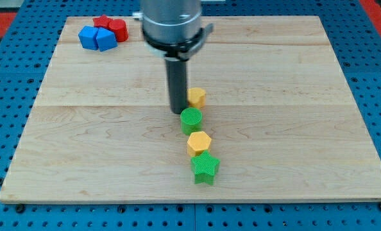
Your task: Place the green circle above the yellow hexagon
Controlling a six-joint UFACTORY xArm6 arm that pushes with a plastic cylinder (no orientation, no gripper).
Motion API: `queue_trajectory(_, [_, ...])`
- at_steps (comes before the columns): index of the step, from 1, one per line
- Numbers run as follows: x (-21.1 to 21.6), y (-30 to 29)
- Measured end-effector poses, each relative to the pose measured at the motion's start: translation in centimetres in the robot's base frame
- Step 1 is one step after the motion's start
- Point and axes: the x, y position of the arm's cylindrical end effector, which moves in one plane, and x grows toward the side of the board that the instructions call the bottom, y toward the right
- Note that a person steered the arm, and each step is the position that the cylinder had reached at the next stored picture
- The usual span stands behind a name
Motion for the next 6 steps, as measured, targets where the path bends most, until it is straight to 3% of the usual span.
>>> queue_trajectory(1, [-0.7, -1.8])
queue_trajectory(4, [2.9, -1.2])
queue_trajectory(6, [0.6, -7.9])
